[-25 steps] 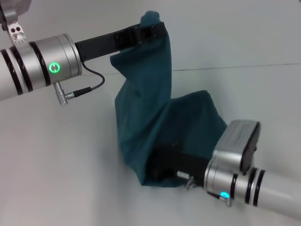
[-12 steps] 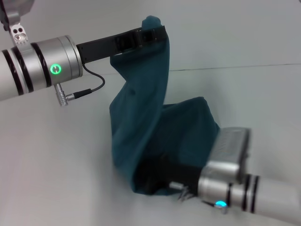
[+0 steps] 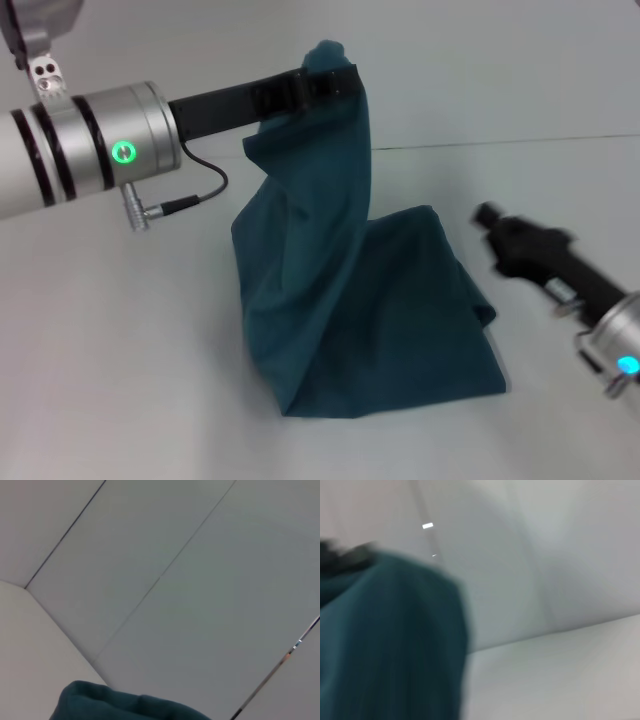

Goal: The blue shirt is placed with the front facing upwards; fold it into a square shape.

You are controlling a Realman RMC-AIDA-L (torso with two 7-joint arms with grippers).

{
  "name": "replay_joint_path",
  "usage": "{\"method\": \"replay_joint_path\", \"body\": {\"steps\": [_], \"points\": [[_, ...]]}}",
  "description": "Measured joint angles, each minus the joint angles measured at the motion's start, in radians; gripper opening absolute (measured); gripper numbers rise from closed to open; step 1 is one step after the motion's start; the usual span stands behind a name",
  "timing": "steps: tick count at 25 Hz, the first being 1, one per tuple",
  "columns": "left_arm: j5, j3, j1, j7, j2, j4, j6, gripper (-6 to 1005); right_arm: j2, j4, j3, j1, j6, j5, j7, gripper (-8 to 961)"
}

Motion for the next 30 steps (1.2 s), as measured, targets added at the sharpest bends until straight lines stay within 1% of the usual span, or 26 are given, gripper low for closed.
{"method": "replay_joint_path", "body": {"steps": [3, 6, 8, 9, 11, 15, 17, 18, 21, 26, 29, 30], "points": [[0.01, 0.006, -0.01, 0.004, -0.012, 0.015, -0.003, 41, 0.0, -0.048, 0.001, -0.01, 0.008, 0.102, 0.0, 29], [0.048, 0.016, -0.021, 0.004, -0.035, 0.024, -0.012, 40, 0.0, -0.09, 0.002, -0.014, 0.013, 0.191, 0.009, 30], [0.067, 0.051, -0.04, 0.003, -0.047, 0.055, -0.039, 40, 0.0, -0.114, 0.002, -0.014, 0.014, 0.226, 0.021, 31], [0.069, 0.077, -0.051, 0.001, -0.049, 0.074, -0.056, 40, -0.001, -0.122, 0.002, -0.013, 0.015, 0.23, 0.028, 31], [0.058, 0.143, -0.068, 0.002, -0.051, 0.112, -0.109, 40, -0.001, -0.138, 0.001, -0.011, 0.015, 0.236, 0.043, 32], [-0.063, 0.384, -0.131, 0.088, -0.053, 0.23, -0.308, 40, -0.002, -0.146, -0.007, -0.006, 0.032, 0.234, 0.053, 34], [-0.125, 0.459, -0.161, 0.118, -0.053, 0.276, -0.364, 68, -0.002, -0.144, -0.013, -0.005, 0.045, 0.232, 0.054, 34], [-0.143, 0.476, -0.164, 0.131, -0.053, 0.28, -0.367, 81, -0.002, -0.143, -0.018, -0.004, 0.051, 0.231, 0.055, 35], [-0.173, 0.497, -0.144, 0.171, -0.053, 0.253, -0.363, 123, -0.002, -0.143, -0.032, -0.003, 0.065, 0.231, 0.056, 36], [-0.179, 0.494, -0.093, 0.225, -0.053, 0.198, -0.361, 192, -0.003, -0.149, -0.045, -0.002, 0.07, 0.231, 0.069, 38], [-0.179, 0.49, -0.024, 0.326, -0.052, 0.125, -0.351, 289, -0.003, -0.176, -0.054, -0.009, 0.04, 0.23, 0.099, 39], [-0.179, 0.483, 0.017, 0.367, -0.051, 0.079, -0.345, 321, -0.003, -0.195, -0.064, -0.014, 0.019, 0.23, 0.113, 39]]}}
